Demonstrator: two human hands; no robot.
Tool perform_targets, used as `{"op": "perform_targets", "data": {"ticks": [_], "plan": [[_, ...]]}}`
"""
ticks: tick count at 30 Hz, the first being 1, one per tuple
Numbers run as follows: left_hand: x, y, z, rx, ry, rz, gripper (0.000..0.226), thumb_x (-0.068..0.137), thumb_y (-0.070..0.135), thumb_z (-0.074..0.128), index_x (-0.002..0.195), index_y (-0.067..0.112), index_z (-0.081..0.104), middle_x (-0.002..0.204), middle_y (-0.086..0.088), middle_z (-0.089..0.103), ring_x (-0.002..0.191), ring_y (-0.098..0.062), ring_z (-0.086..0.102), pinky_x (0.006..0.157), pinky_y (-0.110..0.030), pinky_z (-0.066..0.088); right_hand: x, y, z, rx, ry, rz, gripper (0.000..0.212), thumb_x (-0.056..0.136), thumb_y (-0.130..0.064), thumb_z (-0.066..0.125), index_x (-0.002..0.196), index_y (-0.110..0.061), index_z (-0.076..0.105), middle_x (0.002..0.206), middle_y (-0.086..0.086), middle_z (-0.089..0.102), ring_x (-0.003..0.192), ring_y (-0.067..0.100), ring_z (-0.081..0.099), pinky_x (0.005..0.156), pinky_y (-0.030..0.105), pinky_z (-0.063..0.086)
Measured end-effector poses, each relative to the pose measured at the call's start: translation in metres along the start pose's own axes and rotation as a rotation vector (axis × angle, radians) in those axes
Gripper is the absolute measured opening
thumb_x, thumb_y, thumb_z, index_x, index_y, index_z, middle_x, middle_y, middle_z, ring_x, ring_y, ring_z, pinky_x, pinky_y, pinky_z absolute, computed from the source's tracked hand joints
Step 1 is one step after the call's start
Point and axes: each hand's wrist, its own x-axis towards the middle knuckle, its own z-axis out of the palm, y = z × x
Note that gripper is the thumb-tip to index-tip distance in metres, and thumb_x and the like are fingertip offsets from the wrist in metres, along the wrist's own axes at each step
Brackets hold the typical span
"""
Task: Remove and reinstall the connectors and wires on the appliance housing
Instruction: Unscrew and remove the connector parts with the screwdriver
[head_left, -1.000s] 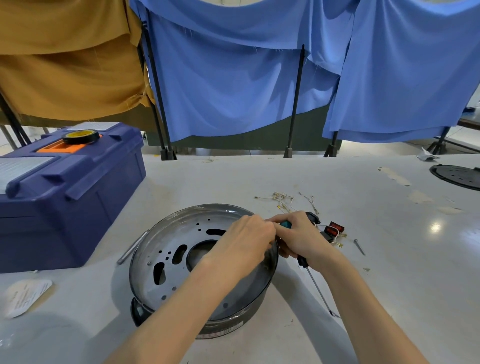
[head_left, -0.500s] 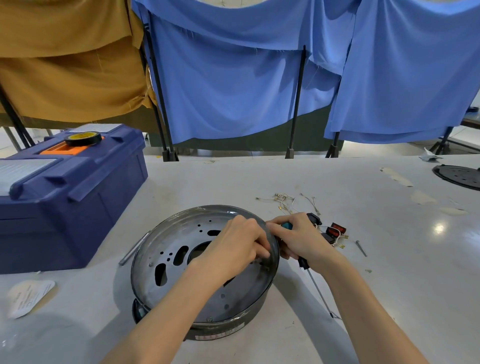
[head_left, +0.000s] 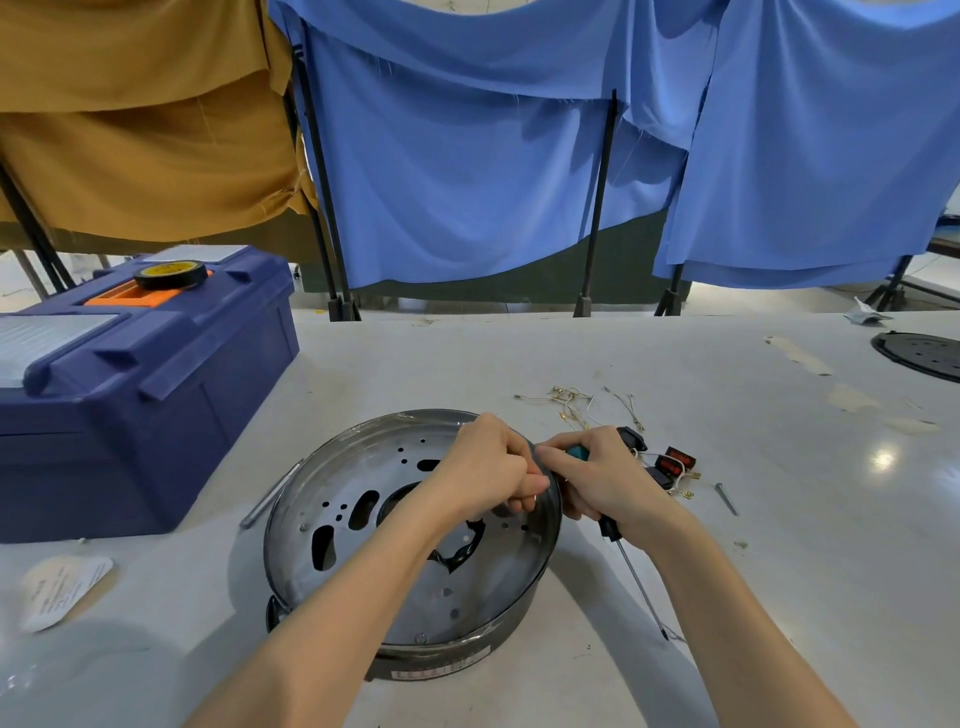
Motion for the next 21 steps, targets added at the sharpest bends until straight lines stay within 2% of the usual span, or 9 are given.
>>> {"op": "perform_targets", "data": {"ticks": [4,8,11,16,21], "plan": [[0.0011,-0.0016,-0.0019,-0.039,0.025,-0.038,0.030,0.080,0.000,0.065,0.053,0.011,0.064,0.057,-0.011,0.068,0.050,-0.018,0.060,0.054,-0.027,0.052,-0.0002,0.0006,0.0010,0.017,0.006,0.007,0.027,0.094,-0.011,0.054,0.072,-0.006,0.071,0.035,0.002,0.043,0.028,0.014,0.033,0.039,0.024,0.035],[-0.0057,-0.0039,-0.0005,-0.094,-0.014,-0.069,0.031,0.079,-0.002,0.063,0.051,0.010,0.063,0.054,-0.009,0.066,0.046,-0.014,0.055,0.046,-0.020,0.045,-0.0002,0.0002,0.0013,0.023,0.005,0.007,0.028,0.094,-0.011,0.054,0.072,-0.005,0.070,0.036,0.004,0.043,0.028,0.015,0.033,0.039,0.025,0.035],[-0.0048,0.0003,0.0003,-0.119,0.019,-0.076,0.029,0.081,-0.002,0.064,0.054,0.008,0.062,0.050,-0.006,0.063,0.039,-0.009,0.052,0.040,-0.016,0.040,-0.0006,0.0003,0.0013,0.032,0.010,0.006,0.027,0.094,-0.010,0.054,0.074,-0.002,0.071,0.038,0.007,0.043,0.029,0.015,0.033,0.038,0.025,0.035],[-0.0056,0.0002,0.0011,-0.138,-0.023,-0.092,0.034,0.079,-0.002,0.063,0.049,0.012,0.061,0.049,-0.006,0.061,0.039,-0.011,0.049,0.041,-0.017,0.039,-0.0007,-0.0001,0.0011,0.033,0.000,0.002,0.031,0.094,-0.011,0.055,0.068,-0.009,0.070,0.040,0.008,0.044,0.029,0.015,0.033,0.037,0.023,0.035],[-0.0027,-0.0058,-0.0068,-0.141,0.054,-0.097,0.035,0.081,-0.001,0.063,0.049,0.012,0.061,0.051,-0.008,0.063,0.040,-0.012,0.050,0.041,-0.018,0.041,0.0001,0.0017,0.0017,0.056,0.006,0.015,0.028,0.094,-0.010,0.055,0.073,0.000,0.069,0.036,0.005,0.041,0.028,0.015,0.031,0.039,0.022,0.036]]}}
